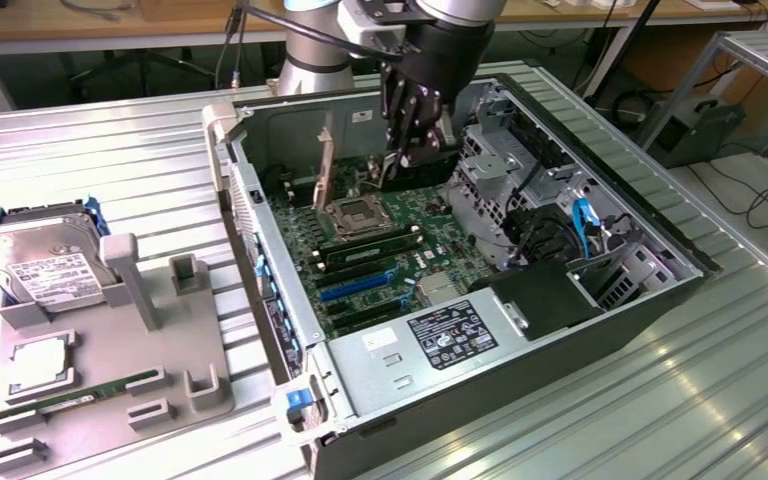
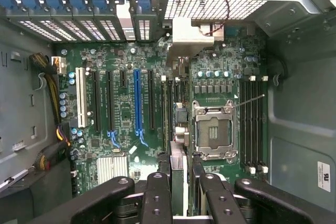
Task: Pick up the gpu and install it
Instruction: 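Insert the gpu into the slot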
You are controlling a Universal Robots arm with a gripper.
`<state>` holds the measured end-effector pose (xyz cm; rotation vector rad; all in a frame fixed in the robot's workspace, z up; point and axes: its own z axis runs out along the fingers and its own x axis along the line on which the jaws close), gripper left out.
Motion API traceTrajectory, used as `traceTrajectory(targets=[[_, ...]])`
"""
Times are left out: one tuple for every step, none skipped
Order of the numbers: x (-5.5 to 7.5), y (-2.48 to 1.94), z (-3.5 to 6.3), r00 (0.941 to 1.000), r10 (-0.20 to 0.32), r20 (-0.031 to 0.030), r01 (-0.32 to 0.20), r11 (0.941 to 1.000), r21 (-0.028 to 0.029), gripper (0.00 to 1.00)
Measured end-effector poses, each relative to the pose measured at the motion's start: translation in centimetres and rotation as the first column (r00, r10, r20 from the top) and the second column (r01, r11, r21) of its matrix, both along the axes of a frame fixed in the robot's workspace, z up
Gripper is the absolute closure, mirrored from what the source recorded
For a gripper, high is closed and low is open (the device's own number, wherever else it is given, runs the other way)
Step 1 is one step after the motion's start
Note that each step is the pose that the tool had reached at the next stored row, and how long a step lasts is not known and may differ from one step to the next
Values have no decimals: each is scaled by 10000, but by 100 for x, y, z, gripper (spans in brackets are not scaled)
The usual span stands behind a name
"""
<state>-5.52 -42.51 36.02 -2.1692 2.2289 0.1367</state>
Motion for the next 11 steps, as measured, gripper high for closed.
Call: traceTrajectory(targets=[[-1, -1, -3, 10000, 0, 0, 0, 10000, 0, 74], [-2, -2, -4, 10000, 1, 0, -1, 10000, 0, 74], [-4, -3, -6, 10000, 0, 0, 0, 10000, 0, 74], [-5, -4, -8, 10000, 0, 0, 0, 10000, 0, 74], [-6, -5, -9, 10000, 0, 1, 0, 10000, 1, 74], [-7, -6, -11, 10000, 0, 0, 0, 10000, 0, 74], [-8, -7, -12, 10000, 0, 0, 0, 10000, 0, 74], [-9, -8, -14, 10000, 0, 0, 0, 10000, 0, 74], [-10, -9, -16, 10000, 0, 0, 0, 10000, 1, 74], [-11, -10, -18, 10000, 0, 1, 0, 10000, 1, 74], [-12, -11, -19, 10000, 0, 0, 0, 10000, 1, 74]])
